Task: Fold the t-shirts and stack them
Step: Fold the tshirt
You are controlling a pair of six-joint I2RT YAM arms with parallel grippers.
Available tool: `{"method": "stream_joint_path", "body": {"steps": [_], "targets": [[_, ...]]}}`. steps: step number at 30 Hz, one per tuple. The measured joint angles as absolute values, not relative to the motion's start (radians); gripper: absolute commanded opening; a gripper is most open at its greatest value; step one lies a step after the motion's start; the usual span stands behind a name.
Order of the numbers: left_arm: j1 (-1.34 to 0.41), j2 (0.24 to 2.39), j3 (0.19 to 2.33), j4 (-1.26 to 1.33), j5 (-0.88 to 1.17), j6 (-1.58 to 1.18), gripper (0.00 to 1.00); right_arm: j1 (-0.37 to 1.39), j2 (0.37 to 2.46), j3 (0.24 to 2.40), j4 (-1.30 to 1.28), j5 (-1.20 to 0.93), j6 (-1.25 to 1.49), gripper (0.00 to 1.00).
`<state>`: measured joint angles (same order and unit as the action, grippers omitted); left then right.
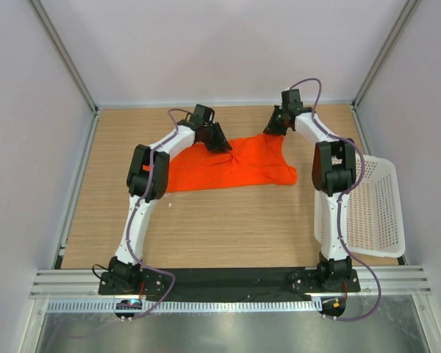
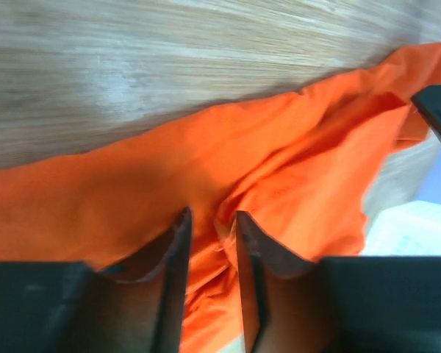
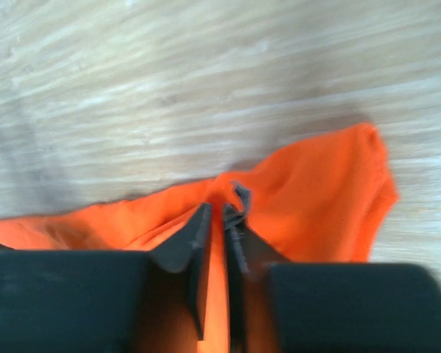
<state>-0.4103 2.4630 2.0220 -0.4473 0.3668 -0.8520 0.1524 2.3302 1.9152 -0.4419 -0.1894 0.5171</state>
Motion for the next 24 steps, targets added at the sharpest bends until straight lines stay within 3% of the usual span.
{"method": "stream_joint_path", "body": {"steps": [2, 4, 8, 15, 17, 19, 24], "targets": [[-0.404, 2.463, 2.023, -0.456, 0.371, -0.854, 0.47, 0.15, 2.34, 1.979, -0.488, -0.157, 0.514, 0.32], [-0.399, 2.461, 2.035, -0.467, 0.374, -0.853, 0.52, 0.147, 2.349, 2.049, -0.552, -0.113, 0.512, 0.37], [-0.39, 2.445, 2.054, -0.534, 0.344, -0.823, 0.61, 0.142, 2.355, 2.19, -0.702, 0.001, 0.509, 0.6], [-0.319, 2.325, 2.061, -0.734, 0.294, -0.744, 0.64, 0.142, 2.328, 2.277, -0.933, 0.161, 0.501, 0.66], [-0.296, 2.257, 2.059, -0.785, 0.286, -0.72, 0.64, 0.148, 2.289, 2.217, -0.96, 0.183, 0.524, 0.67], [-0.28, 2.162, 2.033, -0.81, 0.279, -0.701, 0.64, 0.165, 2.242, 2.142, -0.984, 0.206, 0.563, 0.8], [-0.289, 1.843, 1.819, -0.855, 0.247, -0.669, 0.64, 0.287, 2.151, 2.016, -1.008, 0.238, 0.728, 0.82]]}}
